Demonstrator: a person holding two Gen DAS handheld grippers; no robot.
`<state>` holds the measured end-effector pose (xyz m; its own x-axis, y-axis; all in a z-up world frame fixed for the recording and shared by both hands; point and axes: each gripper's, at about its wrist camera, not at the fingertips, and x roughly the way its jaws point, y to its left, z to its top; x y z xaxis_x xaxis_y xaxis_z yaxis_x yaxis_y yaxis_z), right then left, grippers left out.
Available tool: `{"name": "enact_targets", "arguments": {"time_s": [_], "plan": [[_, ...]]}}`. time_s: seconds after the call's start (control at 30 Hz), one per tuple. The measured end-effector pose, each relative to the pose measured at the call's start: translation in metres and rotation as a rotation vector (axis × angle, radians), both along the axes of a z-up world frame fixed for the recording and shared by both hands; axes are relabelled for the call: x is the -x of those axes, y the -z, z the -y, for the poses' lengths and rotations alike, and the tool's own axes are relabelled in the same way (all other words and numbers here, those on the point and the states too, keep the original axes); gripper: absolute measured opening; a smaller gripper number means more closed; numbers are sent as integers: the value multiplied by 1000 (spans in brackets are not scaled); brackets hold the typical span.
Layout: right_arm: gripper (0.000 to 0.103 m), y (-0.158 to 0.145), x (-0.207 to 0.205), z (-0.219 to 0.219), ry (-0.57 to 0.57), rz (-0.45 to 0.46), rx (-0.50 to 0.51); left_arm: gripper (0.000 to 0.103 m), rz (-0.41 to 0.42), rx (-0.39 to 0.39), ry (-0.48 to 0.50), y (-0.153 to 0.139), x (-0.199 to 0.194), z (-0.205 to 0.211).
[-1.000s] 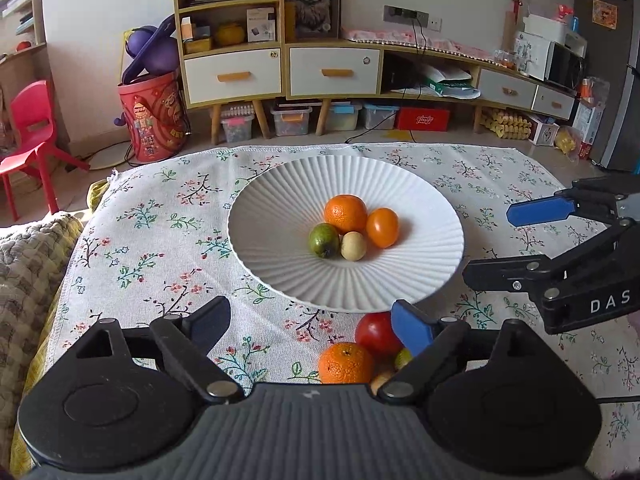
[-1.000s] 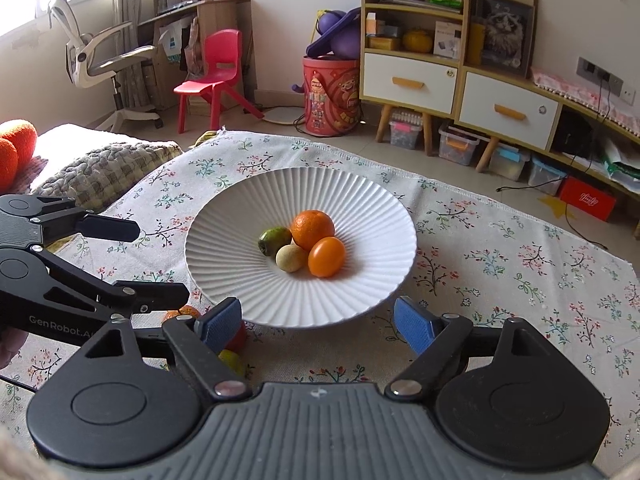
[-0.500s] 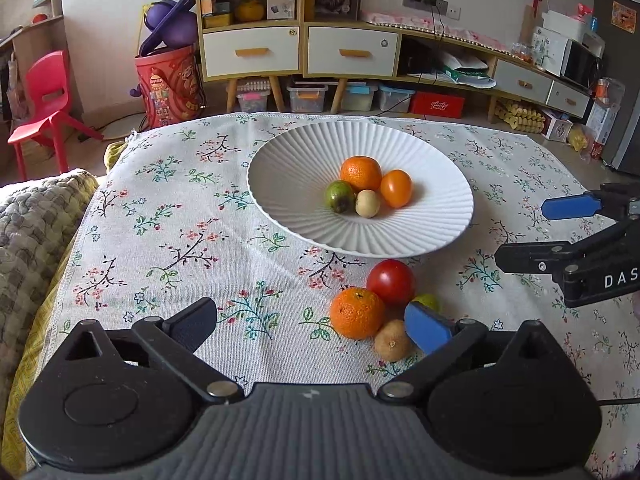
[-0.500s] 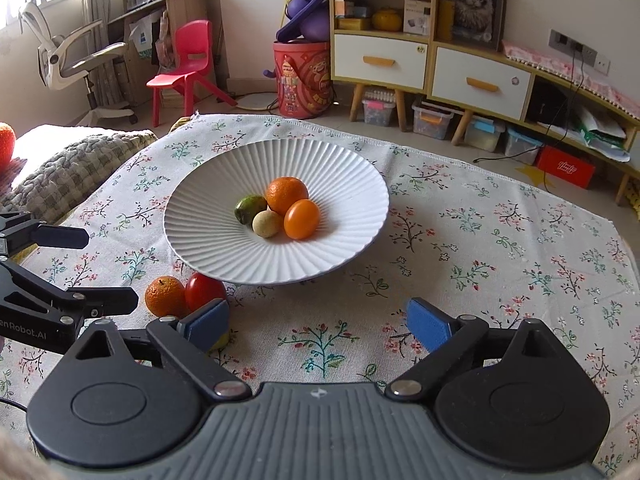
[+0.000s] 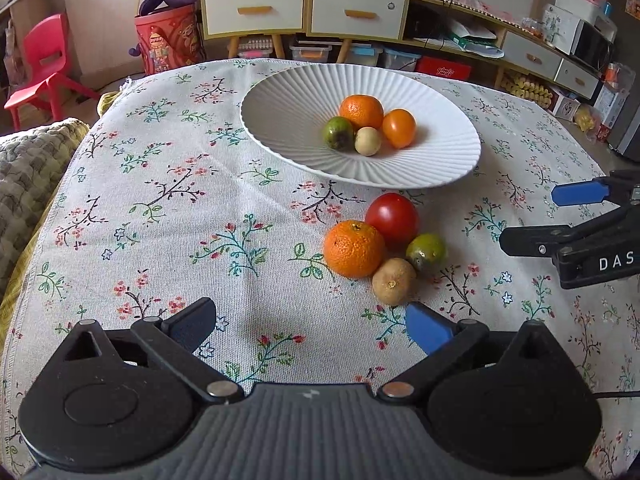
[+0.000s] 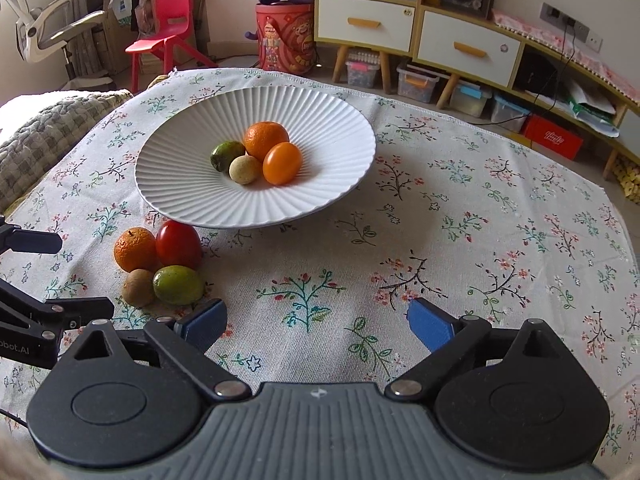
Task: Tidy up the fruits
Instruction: 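Lower left tool onto the brown kiwi and close its fingers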
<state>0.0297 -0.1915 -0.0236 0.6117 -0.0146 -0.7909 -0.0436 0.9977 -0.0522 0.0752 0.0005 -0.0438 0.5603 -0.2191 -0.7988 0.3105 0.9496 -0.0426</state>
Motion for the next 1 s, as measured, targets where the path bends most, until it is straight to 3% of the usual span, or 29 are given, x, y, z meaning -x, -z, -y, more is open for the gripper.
{"name": "enact_targets", "arguments": {"time_s": [0.1,0.3,0.37,0.67,1.0], "plan": [[97,2,0,-1,-1,-11,0,85,-22,23,9,2,0,4],[97,4,0,0,-2,-22,3,55,-22,59,53,0,1,14],[97,4,0,0,-1,-25,3,40,-26,78,70,-1,0,16],[97,4,0,0,-6,-35,0,10,-27,127,104,0,-5,24],[96,4,-4,-7,-22,-50,-23,10,-49,90,68,-8,-4,12]]}}
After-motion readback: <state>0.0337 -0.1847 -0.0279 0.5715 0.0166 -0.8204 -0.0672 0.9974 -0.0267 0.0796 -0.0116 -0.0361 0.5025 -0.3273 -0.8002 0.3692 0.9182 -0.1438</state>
